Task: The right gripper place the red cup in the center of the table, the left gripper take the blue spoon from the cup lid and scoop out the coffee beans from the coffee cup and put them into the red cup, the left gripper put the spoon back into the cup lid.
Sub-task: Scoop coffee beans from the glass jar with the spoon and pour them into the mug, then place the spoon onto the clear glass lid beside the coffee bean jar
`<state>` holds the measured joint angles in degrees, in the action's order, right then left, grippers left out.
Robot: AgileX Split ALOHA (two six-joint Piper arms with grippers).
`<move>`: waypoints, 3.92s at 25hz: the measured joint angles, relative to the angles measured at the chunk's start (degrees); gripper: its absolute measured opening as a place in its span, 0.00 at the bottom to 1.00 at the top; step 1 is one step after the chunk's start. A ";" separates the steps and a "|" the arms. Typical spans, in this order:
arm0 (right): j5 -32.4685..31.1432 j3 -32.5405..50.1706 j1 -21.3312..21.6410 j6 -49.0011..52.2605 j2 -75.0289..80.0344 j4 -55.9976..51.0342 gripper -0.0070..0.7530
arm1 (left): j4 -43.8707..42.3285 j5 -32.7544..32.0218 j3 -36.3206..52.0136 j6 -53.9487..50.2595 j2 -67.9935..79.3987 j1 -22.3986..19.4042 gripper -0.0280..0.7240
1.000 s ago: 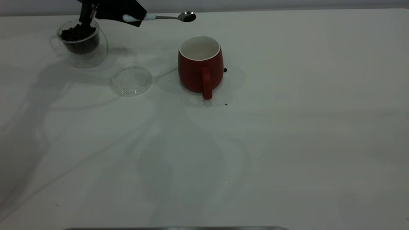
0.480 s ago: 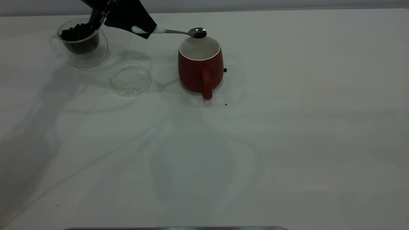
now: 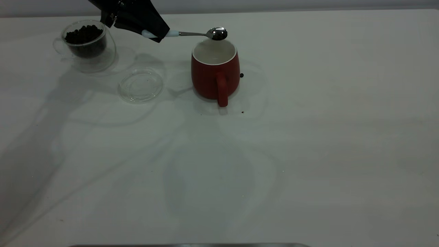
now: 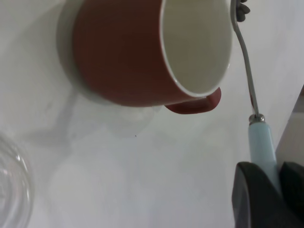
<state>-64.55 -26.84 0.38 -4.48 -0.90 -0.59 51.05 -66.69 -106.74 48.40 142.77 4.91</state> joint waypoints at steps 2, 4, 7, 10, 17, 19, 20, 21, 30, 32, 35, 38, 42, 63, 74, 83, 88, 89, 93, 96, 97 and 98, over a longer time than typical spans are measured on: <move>0.00 0.00 0.00 0.00 0.00 0.00 0.64 | -0.60 0.00 0.00 0.70 0.00 0.09 0.20; 0.00 0.00 0.00 0.00 0.00 0.00 0.64 | -1.78 0.00 0.00 0.81 0.00 0.21 0.20; 0.00 0.00 0.00 0.00 0.00 0.00 0.64 | -2.71 0.00 0.00 1.35 0.00 0.23 0.20; 0.00 0.00 0.00 0.00 0.00 0.00 0.64 | -2.96 0.00 0.00 2.05 0.00 0.23 0.20; 0.00 0.00 0.00 0.00 0.00 0.00 0.64 | -2.91 4.57 0.00 3.26 0.00 0.26 0.20; 0.00 0.00 0.00 0.00 0.00 0.00 0.64 | -3.02 5.66 0.00 4.02 0.00 0.26 0.20; 0.00 0.00 0.00 0.00 0.00 0.00 0.64 | -3.16 6.09 0.00 4.56 0.00 0.30 0.20; 0.00 0.00 0.00 0.00 0.00 0.00 0.64 | -3.45 6.31 0.00 5.05 0.00 0.30 0.20; 0.00 0.00 0.00 0.00 0.00 0.00 0.64 | -5.22 7.33 0.00 7.00 0.00 0.30 0.20; 0.00 0.00 0.00 0.00 0.00 0.00 0.64 | -5.33 7.33 0.00 7.00 0.00 0.35 0.20; 0.00 0.00 0.00 0.00 0.00 0.00 0.64 | -6.47 7.33 0.00 7.67 -0.12 0.51 0.20; 0.00 0.00 0.00 0.00 0.00 0.00 0.64 | -9.11 7.37 0.00 8.00 -0.98 1.10 0.20; 0.00 0.00 0.00 0.00 0.00 0.00 0.64 | -10.60 7.45 0.00 8.12 -2.17 1.77 0.20; 0.00 0.00 0.00 0.00 0.00 0.00 0.64 | -12.26 1.04 0.05 2.90 -11.41 -1.46 0.20; 0.00 0.00 0.00 0.00 0.00 0.02 0.64 | -13.11 -0.04 0.11 -15.67 -24.26 -14.75 0.20; 0.00 0.00 0.00 0.00 0.00 0.02 0.64 | -17.75 -0.04 1.53 -20.78 -31.19 -15.17 0.20; 0.00 0.00 0.00 0.00 0.00 0.02 0.64 | -16.08 -0.04 11.74 -16.99 -38.06 -15.17 0.20; 0.00 0.00 0.00 0.00 0.00 0.02 0.64 | -14.59 0.14 17.38 -14.57 -39.44 -15.17 0.20; 0.00 0.00 0.00 0.00 0.00 0.02 0.64 | -8.17 11.65 39.83 -3.58 -39.84 -15.10 0.20; 0.00 0.00 0.00 0.00 0.00 0.02 0.64 | -3.17 21.39 48.30 5.18 -38.94 -15.10 0.20; 0.00 0.00 0.00 0.00 0.00 0.02 0.64 | -1.23 24.06 49.64 6.83 -38.41 -15.10 0.20; 0.00 0.00 0.00 0.00 0.00 0.02 0.64 | 0.21 26.00 50.26 7.60 -37.49 -15.10 0.20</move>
<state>-64.55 -26.84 0.38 -4.48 -0.90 -0.57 51.26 -40.69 -56.49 56.00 105.28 -10.19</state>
